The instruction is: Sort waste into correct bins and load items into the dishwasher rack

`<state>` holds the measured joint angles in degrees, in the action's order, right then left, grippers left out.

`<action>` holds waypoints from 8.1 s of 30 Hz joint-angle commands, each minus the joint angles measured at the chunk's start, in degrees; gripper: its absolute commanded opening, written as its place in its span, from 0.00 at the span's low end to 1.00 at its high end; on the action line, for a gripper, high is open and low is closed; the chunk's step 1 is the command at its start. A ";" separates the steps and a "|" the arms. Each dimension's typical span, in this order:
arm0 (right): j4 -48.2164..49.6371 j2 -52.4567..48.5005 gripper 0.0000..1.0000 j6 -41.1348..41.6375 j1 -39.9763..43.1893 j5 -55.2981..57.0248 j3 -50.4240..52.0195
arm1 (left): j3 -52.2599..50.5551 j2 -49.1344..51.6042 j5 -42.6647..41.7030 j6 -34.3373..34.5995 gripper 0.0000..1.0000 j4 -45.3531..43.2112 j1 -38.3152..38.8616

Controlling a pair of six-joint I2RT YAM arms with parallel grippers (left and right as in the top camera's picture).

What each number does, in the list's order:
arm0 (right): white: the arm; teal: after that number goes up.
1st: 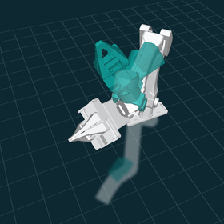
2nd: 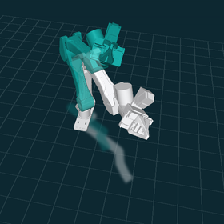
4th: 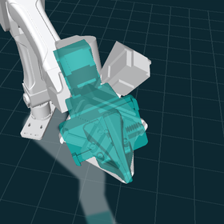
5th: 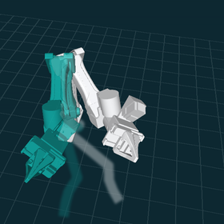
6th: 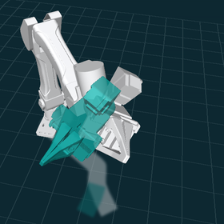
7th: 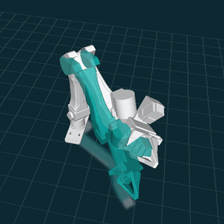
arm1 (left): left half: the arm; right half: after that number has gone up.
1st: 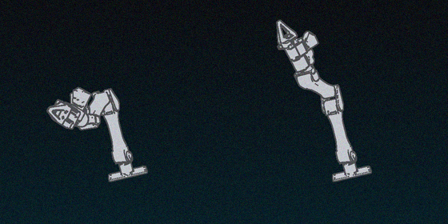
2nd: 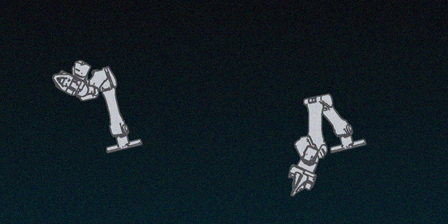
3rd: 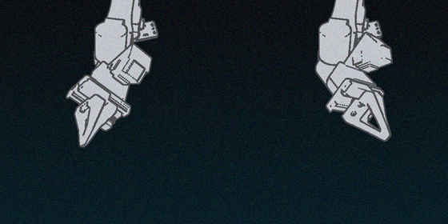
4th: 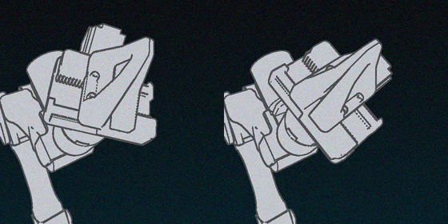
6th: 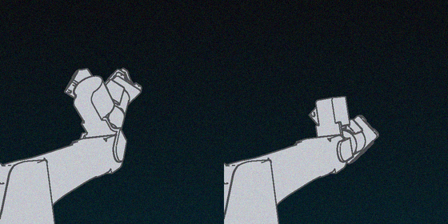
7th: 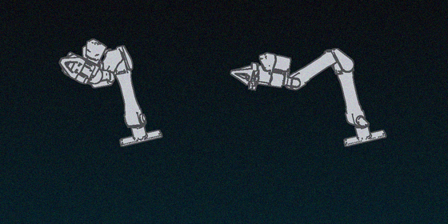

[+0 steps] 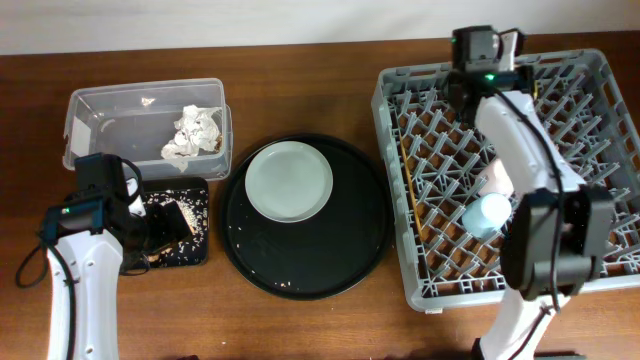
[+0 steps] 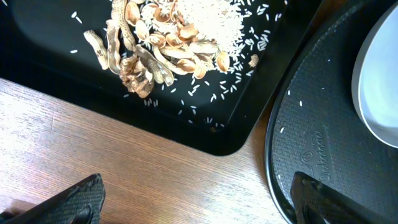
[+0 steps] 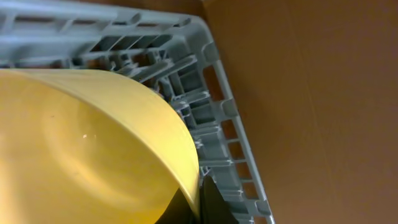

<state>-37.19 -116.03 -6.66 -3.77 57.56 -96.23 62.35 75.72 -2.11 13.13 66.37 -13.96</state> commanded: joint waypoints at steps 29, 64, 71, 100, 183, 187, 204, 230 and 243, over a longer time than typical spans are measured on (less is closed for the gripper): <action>-22.69 -0.26 0.51 19.82 -14.71 -6.29 -0.46 | 0.04 -0.85 -0.22 0.13 0.95 -0.57 -0.20; -25.64 -9.90 0.04 35.34 -23.87 -64.35 -0.44 | 0.04 -0.85 -0.24 0.13 0.96 -0.55 -0.20; -28.68 8.09 0.04 30.60 -22.43 -54.12 -0.46 | 0.04 -0.85 -0.24 0.13 0.96 -0.57 -0.20; -38.71 21.00 0.68 30.03 -11.04 -44.65 -0.48 | 0.04 -0.85 -1.29 0.11 0.96 -0.46 -0.20; 33.16 115.62 0.99 7.37 0.02 -63.06 95.91 | -26.34 -57.20 -1.07 -9.55 0.99 -17.86 19.54; 33.14 115.62 0.99 7.37 0.02 -63.06 95.91 | -45.90 -71.84 -1.07 -9.53 0.99 -39.06 19.54; 33.16 115.62 0.99 7.37 0.02 -63.06 95.91 | -61.79 -75.38 2.32 -9.55 0.99 -61.55 19.54; 33.14 115.62 0.99 7.37 0.02 -63.06 95.91 | -61.79 -75.38 2.32 -9.55 0.99 -61.55 19.54; 33.16 115.62 0.99 7.37 0.02 -63.06 95.91 | -61.79 -75.38 2.32 -9.55 0.99 -61.55 19.54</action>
<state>-3.70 -0.69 0.25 -3.49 -5.82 -0.62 0.91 0.62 0.86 3.03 4.82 5.67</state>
